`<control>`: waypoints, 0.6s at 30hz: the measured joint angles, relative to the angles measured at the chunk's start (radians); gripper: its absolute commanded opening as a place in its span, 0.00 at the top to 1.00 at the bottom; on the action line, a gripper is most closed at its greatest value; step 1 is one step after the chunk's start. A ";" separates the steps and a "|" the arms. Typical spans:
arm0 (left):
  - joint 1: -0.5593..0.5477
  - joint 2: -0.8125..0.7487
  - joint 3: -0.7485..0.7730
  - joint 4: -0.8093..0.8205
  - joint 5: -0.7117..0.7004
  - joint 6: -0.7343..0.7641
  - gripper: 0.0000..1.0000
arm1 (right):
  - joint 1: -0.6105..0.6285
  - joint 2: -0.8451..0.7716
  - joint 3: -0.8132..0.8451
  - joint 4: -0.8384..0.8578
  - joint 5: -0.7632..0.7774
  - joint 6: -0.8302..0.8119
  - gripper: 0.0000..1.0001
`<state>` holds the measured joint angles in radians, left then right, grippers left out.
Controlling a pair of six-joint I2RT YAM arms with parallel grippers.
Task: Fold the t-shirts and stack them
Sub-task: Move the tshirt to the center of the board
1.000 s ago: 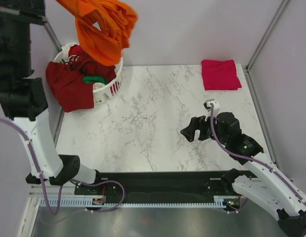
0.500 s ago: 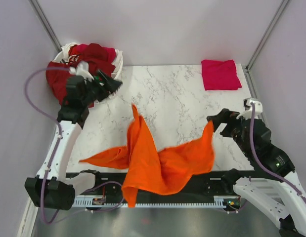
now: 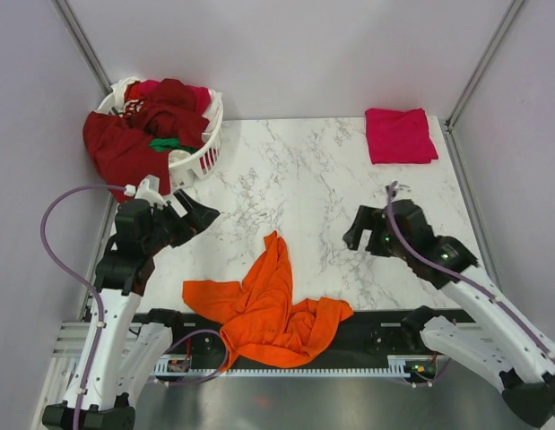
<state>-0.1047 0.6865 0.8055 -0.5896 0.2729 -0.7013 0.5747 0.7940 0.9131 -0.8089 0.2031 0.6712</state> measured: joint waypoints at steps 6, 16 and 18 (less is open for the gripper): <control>-0.001 -0.013 0.003 -0.089 -0.016 0.051 0.06 | 0.246 0.249 -0.182 0.126 -0.232 -0.005 0.02; -0.002 -0.089 0.040 -0.192 -0.138 0.146 0.04 | 0.694 0.591 -0.093 0.278 -0.241 0.064 0.02; -0.002 -0.094 0.034 -0.196 -0.145 0.147 0.04 | 0.718 0.657 -0.094 0.294 -0.241 0.077 0.02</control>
<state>-0.1070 0.5922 0.8391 -0.7856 0.1280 -0.5541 1.2926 1.4513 0.8192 -0.5144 -0.0383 0.7479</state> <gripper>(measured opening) 0.955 0.979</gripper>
